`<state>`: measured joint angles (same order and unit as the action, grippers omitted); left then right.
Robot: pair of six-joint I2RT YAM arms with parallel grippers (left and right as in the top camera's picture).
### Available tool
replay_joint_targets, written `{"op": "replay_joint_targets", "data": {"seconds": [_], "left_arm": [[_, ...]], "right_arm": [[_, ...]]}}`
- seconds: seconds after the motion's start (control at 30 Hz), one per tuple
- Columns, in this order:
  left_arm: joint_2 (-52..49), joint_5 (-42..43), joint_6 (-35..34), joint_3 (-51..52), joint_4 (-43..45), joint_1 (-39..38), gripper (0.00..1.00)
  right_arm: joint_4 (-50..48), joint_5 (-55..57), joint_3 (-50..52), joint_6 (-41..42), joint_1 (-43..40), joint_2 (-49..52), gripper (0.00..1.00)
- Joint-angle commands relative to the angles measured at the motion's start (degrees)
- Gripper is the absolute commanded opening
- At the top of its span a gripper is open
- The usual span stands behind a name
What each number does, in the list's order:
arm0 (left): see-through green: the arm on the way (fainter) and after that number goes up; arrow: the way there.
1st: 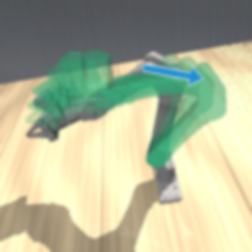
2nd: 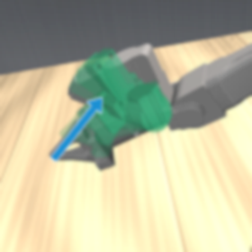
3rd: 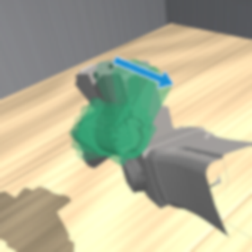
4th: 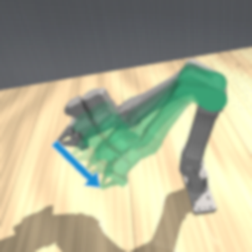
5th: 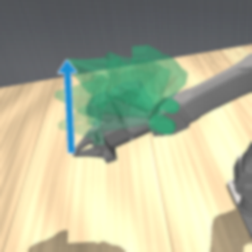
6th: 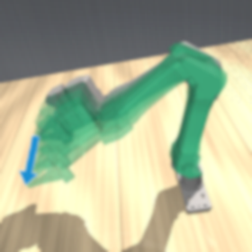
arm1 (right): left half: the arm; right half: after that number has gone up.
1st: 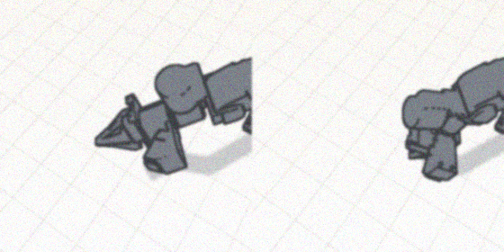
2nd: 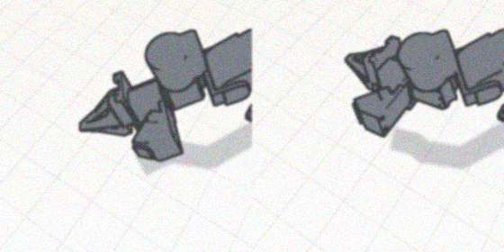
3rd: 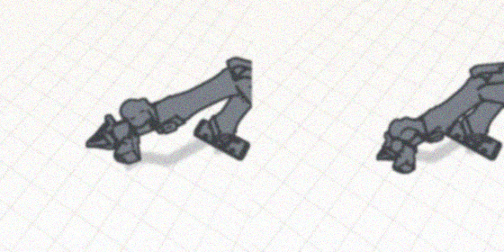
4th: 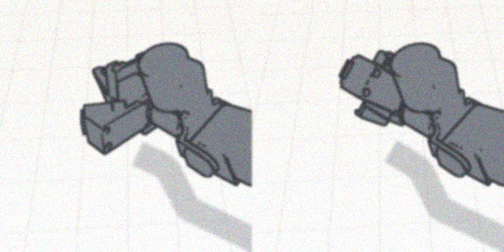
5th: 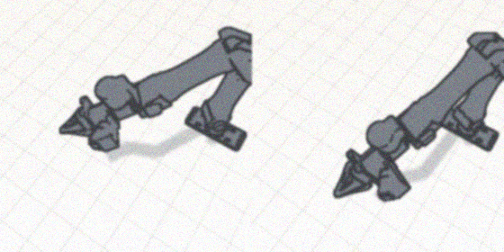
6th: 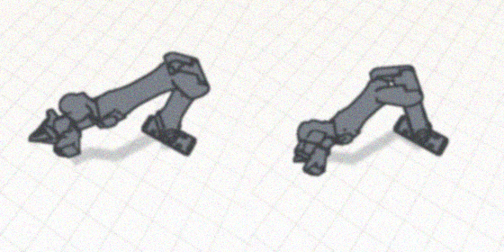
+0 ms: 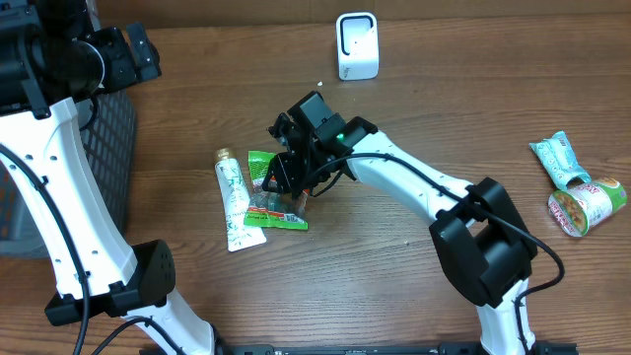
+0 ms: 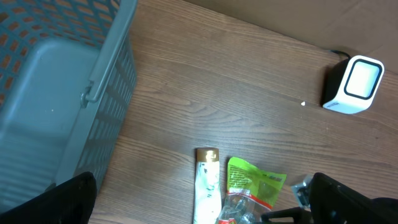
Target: Scan the item barcode
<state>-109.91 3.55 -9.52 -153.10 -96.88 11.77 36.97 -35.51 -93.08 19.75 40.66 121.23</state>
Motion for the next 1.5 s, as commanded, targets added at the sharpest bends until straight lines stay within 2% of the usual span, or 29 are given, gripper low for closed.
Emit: {"op": "replay_joint_targets", "data": {"seconds": [0.0,0.1,0.2,0.3,0.4,0.47,0.57,0.67,0.73,0.8,0.9,0.97,1.13,1.3,1.47], "left_arm": [[0.1,-0.6,-0.8,0.0,0.1,0.1,1.00],[0.1,-0.6,-0.8,0.0,0.1,0.1,1.00],[0.1,-0.6,-0.8,0.0,0.1,0.1,1.00],[0.1,-0.6,-0.8,0.0,0.1,0.1,1.00],[0.1,-0.6,-0.8,0.0,0.1,0.1,1.00],[0.1,-0.6,-0.8,0.0,0.1,0.1,1.00],[0.1,-0.6,-0.8,0.0,0.1,0.1,1.00],[0.1,-0.6,-0.8,0.0,0.1,0.1,1.00],[0.1,-0.6,-0.8,0.0,0.1,0.1,1.00],[0.1,-0.6,-0.8,0.0,0.1,0.1,1.00],[0.1,-0.6,-0.8,0.0,0.1,0.1,1.00],[0.1,-0.6,-0.8,0.0,0.1,0.1,1.00],[0.1,-0.6,-0.8,0.0,0.1,0.1,1.00],[0.1,-0.6,-0.8,0.0,0.1,0.1,1.00],[0.1,-0.6,-0.8,0.0,0.1,0.1,1.00]], "right_arm": [[-0.2,1.3,0.2,3.1,0.6,4.3,0.36],[1.3,1.6,0.2,3.3,0.6,6.9,0.36],[3.7,6.9,0.2,5.9,0.5,8.5,0.38],[5.4,14.1,0.2,9.4,0.0,8.7,0.51],[7.1,20.8,0.2,14.4,-1.4,8.7,0.57],[9.0,23.9,0.1,18.4,-2.9,8.7,0.65],[12.6,24.9,-0.7,23.6,-5.8,8.7,0.72],[17.3,22.1,-3.4,23.0,-8.1,8.5,0.75],[20.3,20.3,-6.2,18.4,-8.6,7.9,0.77],[23.2,19.8,-10.1,9.8,-8.7,6.7,0.83],[27.4,20.1,-17.0,-10.4,-8.8,5.4,0.87],[29.9,22.7,-21.2,-26.9,-9.0,5.2,0.94],[26.2,28.2,-21.8,-54.5,-9.9,6.0,0.96],[21.8,28.2,-21.0,-68.3,-12.5,8.9,0.95],[22.5,26.0,-20.7,-76.2,-15.7,11.3,0.95]]}}
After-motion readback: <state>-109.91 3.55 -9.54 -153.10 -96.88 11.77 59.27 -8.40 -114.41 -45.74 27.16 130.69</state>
